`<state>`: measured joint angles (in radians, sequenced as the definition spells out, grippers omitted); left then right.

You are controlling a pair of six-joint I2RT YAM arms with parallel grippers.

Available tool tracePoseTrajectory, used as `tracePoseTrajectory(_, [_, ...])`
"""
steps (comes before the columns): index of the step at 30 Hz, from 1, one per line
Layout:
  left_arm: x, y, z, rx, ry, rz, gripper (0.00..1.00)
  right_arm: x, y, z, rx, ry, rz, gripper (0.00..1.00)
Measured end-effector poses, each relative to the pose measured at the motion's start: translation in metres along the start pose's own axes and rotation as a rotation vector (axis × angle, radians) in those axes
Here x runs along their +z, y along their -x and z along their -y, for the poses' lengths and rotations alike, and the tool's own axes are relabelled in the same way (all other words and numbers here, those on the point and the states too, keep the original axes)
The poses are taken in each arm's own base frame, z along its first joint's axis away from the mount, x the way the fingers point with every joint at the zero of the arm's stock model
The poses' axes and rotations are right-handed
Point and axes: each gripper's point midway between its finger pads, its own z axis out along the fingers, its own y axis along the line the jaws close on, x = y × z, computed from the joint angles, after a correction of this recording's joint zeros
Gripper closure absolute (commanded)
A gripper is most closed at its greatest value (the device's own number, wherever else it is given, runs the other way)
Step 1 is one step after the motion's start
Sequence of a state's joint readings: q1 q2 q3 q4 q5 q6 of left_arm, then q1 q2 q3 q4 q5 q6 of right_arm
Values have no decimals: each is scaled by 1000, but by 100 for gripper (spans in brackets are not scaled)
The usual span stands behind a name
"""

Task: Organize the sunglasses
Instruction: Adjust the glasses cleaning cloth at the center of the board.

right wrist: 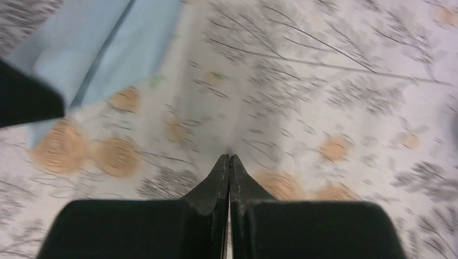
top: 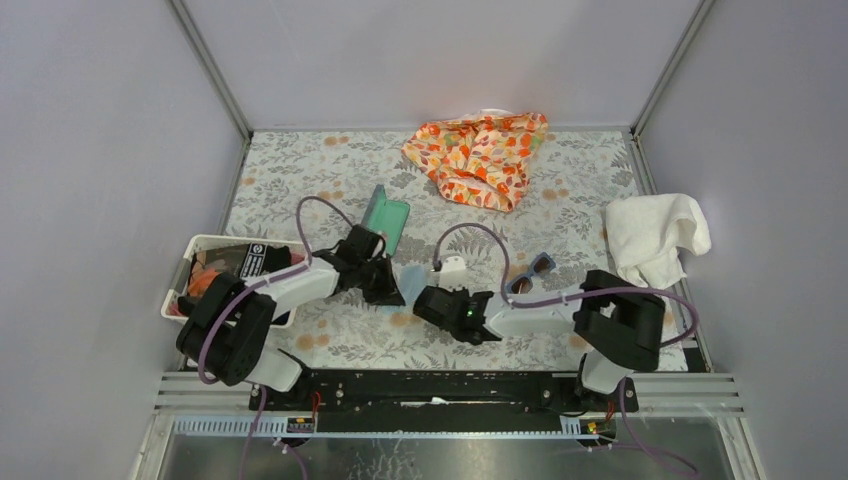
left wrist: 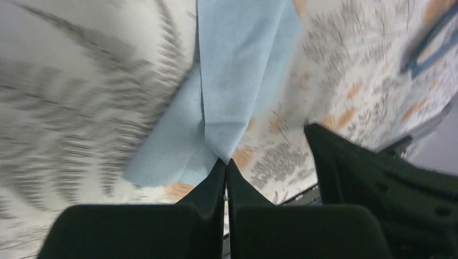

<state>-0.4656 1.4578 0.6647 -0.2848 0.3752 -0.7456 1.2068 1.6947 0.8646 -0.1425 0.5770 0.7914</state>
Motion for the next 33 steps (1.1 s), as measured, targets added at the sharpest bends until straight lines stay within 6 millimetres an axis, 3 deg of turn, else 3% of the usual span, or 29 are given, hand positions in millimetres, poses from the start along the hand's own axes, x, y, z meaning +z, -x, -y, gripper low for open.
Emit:
tracePoseTrajectory(4, [8, -31, 23, 4, -60, -59, 100, -13, -11, 39, 4, -68, -14, 100])
tracePoseTrajectory(8, [11, -50, 48, -30, -133, -82, 100, -19, -10, 73, 74, -115, -16, 100])
tracePoseTrajectory(12, [21, -62, 92, 6, -215, -130, 100, -25, 6, 104, 206, -129, 14, 79])
tracePoseTrajectory(13, [25, -62, 108, 23, -238, -145, 100, -28, 12, 109, 231, -127, 30, 73])
tracePoseTrajectory(18, [27, -41, 191, 96, -409, -145, 100, -57, 55, 117, 294, -94, 144, 65])
tracePoseTrajectory(20, [16, -30, 214, 119, -474, -119, 100, -70, 75, 122, 303, -93, 200, 62])
tracePoseTrajectory(22, [9, -20, 225, 128, -512, -96, 100, -83, 92, 128, 323, -86, 252, 61])
tracePoseTrajectory(24, [9, -15, 222, 125, -516, -86, 100, -92, 102, 129, 332, -70, 279, 61])
tracePoseTrajectory(26, [17, -16, 205, 110, -484, -90, 100, -95, 105, 128, 333, -61, 288, 61])
tracePoseTrajectory(27, [21, -19, 194, 101, -462, -98, 91, -94, 104, 128, 328, -61, 283, 61])
tracePoseTrajectory(29, [35, -30, 159, 79, -384, -122, 58, -91, 100, 126, 317, -61, 263, 61])
tracePoseTrajectory(30, [41, -37, 141, 69, -341, -137, 47, -88, 97, 124, 311, -59, 250, 61])
tracePoseTrajectory(33, [52, -60, 88, 23, -205, -190, 39, -74, 81, 117, 280, -55, 184, 61])
